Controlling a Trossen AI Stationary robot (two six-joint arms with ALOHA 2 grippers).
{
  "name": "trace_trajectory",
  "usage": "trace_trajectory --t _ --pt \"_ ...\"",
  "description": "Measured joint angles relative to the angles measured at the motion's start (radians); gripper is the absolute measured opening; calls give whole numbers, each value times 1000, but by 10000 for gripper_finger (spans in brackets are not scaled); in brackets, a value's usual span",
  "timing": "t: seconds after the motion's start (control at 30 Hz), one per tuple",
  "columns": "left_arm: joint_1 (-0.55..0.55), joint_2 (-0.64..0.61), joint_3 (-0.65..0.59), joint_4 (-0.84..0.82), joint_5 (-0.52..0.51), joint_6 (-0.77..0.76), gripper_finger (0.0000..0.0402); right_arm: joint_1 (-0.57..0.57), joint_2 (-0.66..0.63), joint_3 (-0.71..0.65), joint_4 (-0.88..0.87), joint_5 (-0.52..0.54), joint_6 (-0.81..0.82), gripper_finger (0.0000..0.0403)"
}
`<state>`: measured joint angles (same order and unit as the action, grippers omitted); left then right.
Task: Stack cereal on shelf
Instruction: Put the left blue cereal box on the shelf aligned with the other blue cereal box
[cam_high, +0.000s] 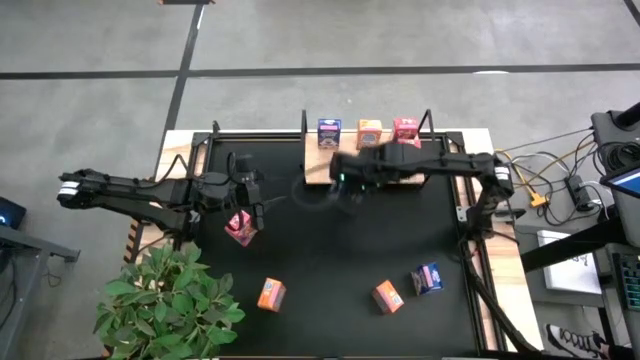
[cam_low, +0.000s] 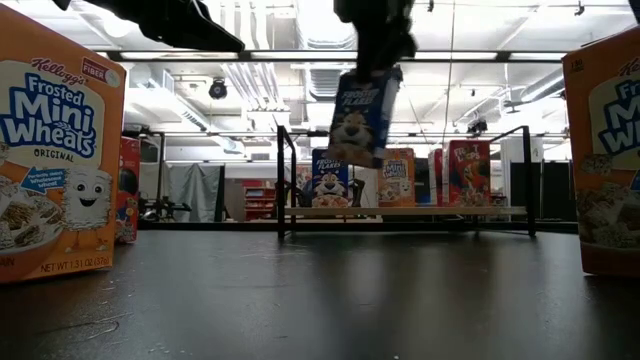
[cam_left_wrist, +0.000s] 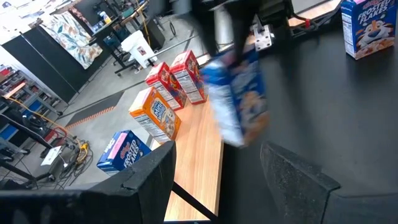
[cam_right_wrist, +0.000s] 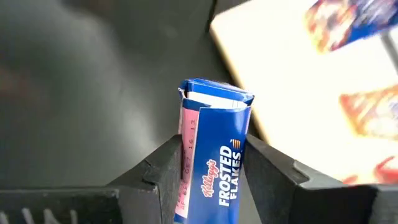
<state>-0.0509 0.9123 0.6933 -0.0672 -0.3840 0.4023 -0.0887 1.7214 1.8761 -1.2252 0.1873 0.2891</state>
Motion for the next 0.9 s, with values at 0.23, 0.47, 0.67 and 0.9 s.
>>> trace_trajectory --t 0.23,0.47,0.67,0.9 --pt "0 0 0 0 0 4 219 -171 2 -51 151 -34 -213 150" --pt "0 0 0 0 0 5 219 -270 2 -89 216 -84 -306 150" --pt "0 0 0 0 0 4 219 -285 2 -137 261 -85 -367 150" --pt "0 0 0 0 0 4 219 -285 2 -151 306 -83 -369 164"
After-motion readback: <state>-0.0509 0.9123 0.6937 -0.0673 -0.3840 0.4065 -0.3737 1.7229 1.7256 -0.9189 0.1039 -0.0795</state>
